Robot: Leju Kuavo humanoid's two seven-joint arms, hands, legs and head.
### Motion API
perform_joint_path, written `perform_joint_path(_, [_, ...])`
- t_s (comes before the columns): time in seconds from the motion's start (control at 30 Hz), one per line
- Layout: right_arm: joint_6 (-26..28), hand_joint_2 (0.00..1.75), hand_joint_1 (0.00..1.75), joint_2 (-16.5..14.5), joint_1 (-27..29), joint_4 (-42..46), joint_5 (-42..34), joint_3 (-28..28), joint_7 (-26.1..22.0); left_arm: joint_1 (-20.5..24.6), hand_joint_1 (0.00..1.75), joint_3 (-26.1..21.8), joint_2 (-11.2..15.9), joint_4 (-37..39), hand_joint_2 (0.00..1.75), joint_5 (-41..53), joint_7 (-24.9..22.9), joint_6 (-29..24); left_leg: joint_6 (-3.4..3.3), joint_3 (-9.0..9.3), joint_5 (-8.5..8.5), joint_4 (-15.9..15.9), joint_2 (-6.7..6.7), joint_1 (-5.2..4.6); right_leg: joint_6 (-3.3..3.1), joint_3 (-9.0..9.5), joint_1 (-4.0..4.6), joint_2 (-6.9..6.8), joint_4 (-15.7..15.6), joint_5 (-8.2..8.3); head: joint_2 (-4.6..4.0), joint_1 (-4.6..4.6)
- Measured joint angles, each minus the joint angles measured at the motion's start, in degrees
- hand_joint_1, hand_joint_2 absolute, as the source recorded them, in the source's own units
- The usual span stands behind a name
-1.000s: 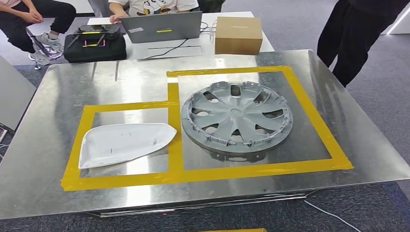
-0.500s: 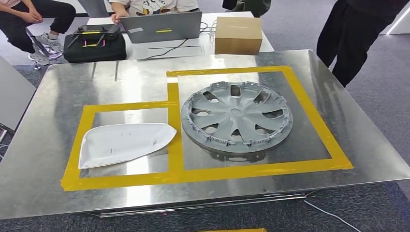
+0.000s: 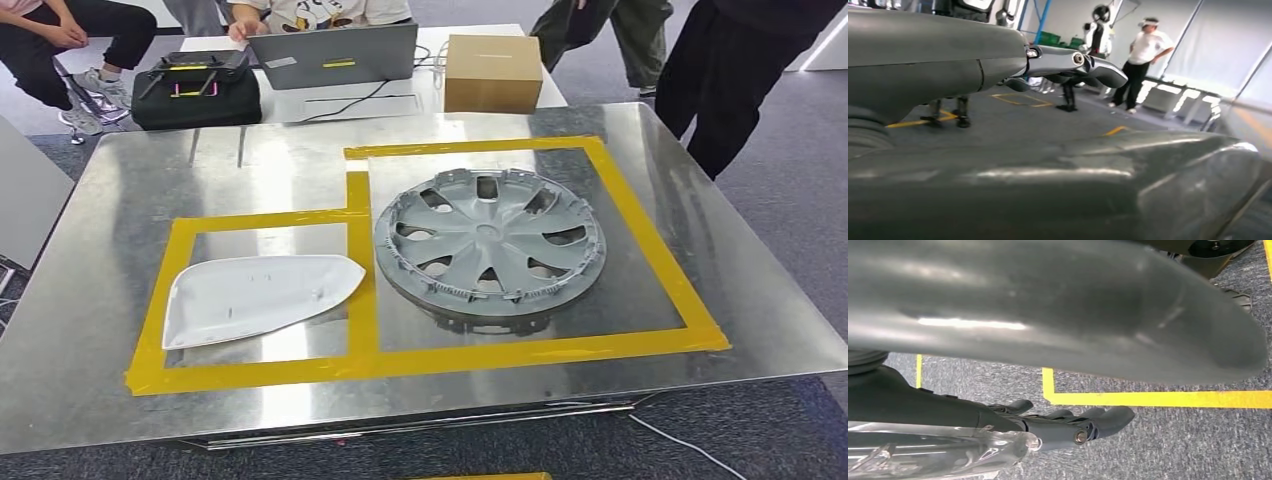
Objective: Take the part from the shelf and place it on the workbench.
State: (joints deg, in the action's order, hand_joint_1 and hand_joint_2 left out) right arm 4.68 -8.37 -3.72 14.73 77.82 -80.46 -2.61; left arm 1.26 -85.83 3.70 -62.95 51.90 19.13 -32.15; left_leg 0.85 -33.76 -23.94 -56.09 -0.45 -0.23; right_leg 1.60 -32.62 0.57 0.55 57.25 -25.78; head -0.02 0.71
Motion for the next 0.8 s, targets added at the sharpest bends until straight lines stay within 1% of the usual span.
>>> perform_joint_path(0.1, [0.1,0.00,0.00,0.0,0.0,0.0,0.0,-0.2,-0.1,0.0,0.00,-0.2,-1.0,4.7,0.00,4.2,-3.4,-0.9,-0.02,0.01,-0.01,0.0,0.00,-0.03,0.01,0.02,-0.03,0.00,0.0,0.01,0.00,0.00])
perform_joint_path(0.2, [0.1,0.00,0.00,0.0,0.0,0.0,-0.1,-0.3,-0.4,0.0,0.00,-0.6,-2.5,10.0,0.00,7.1,-6.7,-0.6,-0.04,0.02,-0.02,0.0,0.00,-0.07,0.03,0.00,-0.07,0.00,0.0,0.02,0.00,0.00])
perform_joint_path(0.33, [0.0,0.00,0.00,0.0,0.0,0.0,-0.2,-0.4,-0.5,0.1,0.00,-0.9,-4.4,16.6,0.00,7.1,-6.8,0.7,-0.11,0.06,-0.07,0.0,0.00,-0.07,0.05,-0.02,-0.07,0.00,-0.1,0.01,0.00,0.01])
perform_joint_path(0.43, [0.0,0.00,0.00,0.0,0.0,0.0,-0.2,-0.4,-0.5,0.1,0.00,-1.0,-5.0,19.2,0.00,7.0,-6.6,1.1,-0.12,0.08,-0.08,0.0,0.00,-0.07,0.06,0.02,-0.07,0.01,-0.1,0.01,0.00,0.00])
perform_joint_path(0.5, [0.0,0.00,0.00,0.0,0.0,0.0,-0.2,-0.4,-0.5,0.1,0.00,-1.0,-5.1,20.5,0.00,7.3,-6.3,3.7,-0.13,0.08,-0.07,0.0,0.00,-0.07,0.06,0.02,-0.07,0.01,-0.1,0.01,0.00,0.00])
perform_joint_path(0.6, [-0.3,0.00,0.00,0.0,0.1,0.0,-0.3,-0.4,-0.5,0.0,0.00,-0.5,-5.7,22.7,0.00,9.6,-5.1,12.1,-0.13,0.10,-0.08,0.0,0.00,-0.07,0.07,0.01,-0.07,0.00,-0.1,0.00,0.00,-0.01])
perform_joint_path(0.67, [-0.4,0.00,0.00,0.0,0.1,0.0,-0.3,-0.4,-0.8,-0.1,0.00,0.1,-6.6,24.9,0.00,11.7,-4.2,16.2,-0.15,0.11,-0.09,0.0,0.00,-0.07,0.08,0.01,-0.07,0.01,-0.1,-0.01,0.00,0.01])
perform_joint_path(0.8, [-0.5,0.00,0.00,0.0,0.2,0.0,-0.4,-0.4,-1.6,0.0,0.00,2.0,-8.1,30.4,0.00,15.7,-4.0,18.4,-0.18,0.12,-0.11,0.0,0.01,-0.09,0.12,0.00,-0.09,0.02,-0.1,-0.01,0.00,0.00])
